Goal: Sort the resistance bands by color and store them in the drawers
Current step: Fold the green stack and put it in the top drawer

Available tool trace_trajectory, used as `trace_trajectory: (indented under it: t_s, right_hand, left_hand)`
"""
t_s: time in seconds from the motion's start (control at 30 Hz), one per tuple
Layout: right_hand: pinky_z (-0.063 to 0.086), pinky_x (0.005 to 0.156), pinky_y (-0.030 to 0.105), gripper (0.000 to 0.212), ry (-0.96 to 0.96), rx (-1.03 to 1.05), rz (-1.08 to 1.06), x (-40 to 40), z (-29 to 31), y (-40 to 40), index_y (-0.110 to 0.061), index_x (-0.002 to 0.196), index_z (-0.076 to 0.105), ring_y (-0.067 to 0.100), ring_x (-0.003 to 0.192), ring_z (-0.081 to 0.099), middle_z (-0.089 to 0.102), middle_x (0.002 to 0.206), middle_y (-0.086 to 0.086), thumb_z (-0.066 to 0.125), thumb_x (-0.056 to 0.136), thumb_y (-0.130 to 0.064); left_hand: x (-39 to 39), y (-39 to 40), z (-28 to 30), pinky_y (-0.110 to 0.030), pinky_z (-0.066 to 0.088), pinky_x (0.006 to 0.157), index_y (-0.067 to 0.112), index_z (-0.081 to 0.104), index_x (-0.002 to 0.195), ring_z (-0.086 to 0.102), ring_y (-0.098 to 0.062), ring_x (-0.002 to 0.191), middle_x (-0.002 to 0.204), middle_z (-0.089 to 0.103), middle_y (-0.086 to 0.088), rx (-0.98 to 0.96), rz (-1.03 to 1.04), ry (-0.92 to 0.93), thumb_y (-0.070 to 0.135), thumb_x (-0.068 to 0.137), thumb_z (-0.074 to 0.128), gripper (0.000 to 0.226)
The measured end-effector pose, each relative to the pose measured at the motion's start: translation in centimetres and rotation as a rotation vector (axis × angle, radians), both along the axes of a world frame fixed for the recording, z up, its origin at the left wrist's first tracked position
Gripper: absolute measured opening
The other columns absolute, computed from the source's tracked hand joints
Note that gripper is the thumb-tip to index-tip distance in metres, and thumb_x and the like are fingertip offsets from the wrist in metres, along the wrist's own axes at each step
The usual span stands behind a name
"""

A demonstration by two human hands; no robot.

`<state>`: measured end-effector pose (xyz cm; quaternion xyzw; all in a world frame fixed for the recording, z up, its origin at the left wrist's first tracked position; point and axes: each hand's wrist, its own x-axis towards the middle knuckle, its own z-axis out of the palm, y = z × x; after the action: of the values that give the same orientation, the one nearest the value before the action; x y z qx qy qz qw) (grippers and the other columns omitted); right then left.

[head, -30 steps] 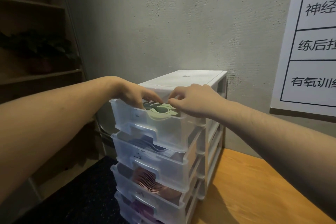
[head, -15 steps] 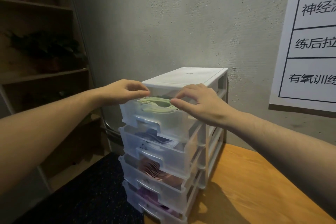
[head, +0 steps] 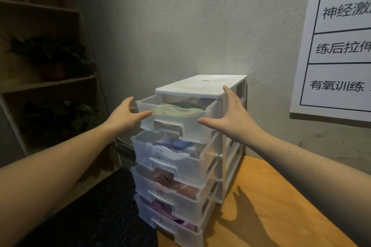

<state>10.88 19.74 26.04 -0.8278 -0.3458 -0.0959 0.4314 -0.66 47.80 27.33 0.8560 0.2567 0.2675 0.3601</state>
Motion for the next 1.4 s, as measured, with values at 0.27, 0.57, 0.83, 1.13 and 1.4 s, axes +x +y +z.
trace_trajectory:
  t_s: [0.27, 0.57, 0.83, 1.13, 1.4]
  right_hand:
    - [0.038, 0.099, 0.03, 0.097, 0.121, 0.029, -0.018, 2.6, -0.9, 0.4, -0.027, 0.157, 0.021, 0.02, 0.139, 0.043, 0.037, 0.159, 0.0, 0.07, 0.082, -0.064]
    - [0.049, 0.101, 0.045, 0.077, 0.098, 0.056, -0.12, 5.2, -1.4, 1.3, -0.023, 0.146, 0.039, 0.02, 0.119, 0.054, 0.049, 0.137, 0.003, 0.064, 0.086, -0.063]
    - [0.048, 0.095, 0.039, 0.069, 0.104, 0.091, -0.134, 5.8, -1.5, 1.9, -0.02, 0.14, 0.041, 0.021, 0.115, 0.056, 0.051, 0.132, 0.004, 0.066, 0.088, -0.058]
    - [0.037, 0.112, 0.041, 0.093, 0.286, 0.1, -0.016, 2.6, -3.8, 0.4, -0.029, 0.157, 0.017, 0.023, 0.141, 0.039, 0.029, 0.161, 0.003, 0.06, 0.086, -0.07]
    - [0.015, 0.124, 0.045, 0.14, 0.342, -0.162, 0.178, -1.6, -7.8, -0.6, -0.039, 0.159, -0.004, 0.016, 0.155, 0.004, -0.01, 0.168, -0.014, 0.075, 0.054, -0.085]
  left_hand:
    - [4.6, 0.0, -1.0, -0.01, 0.044, 0.054, 0.021, 0.05, 0.142, 0.058, -0.005, 0.086, 0.122, 0.059, 0.006, 0.038, -0.121, 0.008, 0.042, 0.097, 0.06, 0.05]
    - [8.8, 0.9, -1.9, -0.032, 0.044, 0.095, 0.026, 0.041, 0.15, 0.057, -0.018, 0.111, 0.138, 0.06, -0.001, 0.107, -0.15, 0.087, 0.039, 0.097, 0.063, 0.059]
    - [8.5, 2.2, -2.1, -0.037, 0.044, 0.109, 0.029, 0.035, 0.155, 0.056, -0.02, 0.125, 0.145, 0.055, 0.003, 0.032, -0.204, 0.119, 0.051, 0.093, 0.062, 0.07]
    - [0.6, 2.2, -4.5, -0.044, 0.036, 0.115, 0.037, 0.037, 0.15, 0.036, -0.019, 0.142, 0.16, 0.03, 0.006, 0.058, -0.302, 0.243, 0.085, 0.069, 0.061, 0.098]
    - [-3.4, 3.2, -8.5, -0.031, 0.049, 0.091, 0.035, 0.008, 0.159, 0.042, -0.027, 0.14, 0.164, 0.023, -0.001, -0.077, -0.231, 0.231, 0.05, 0.068, 0.086, 0.121]
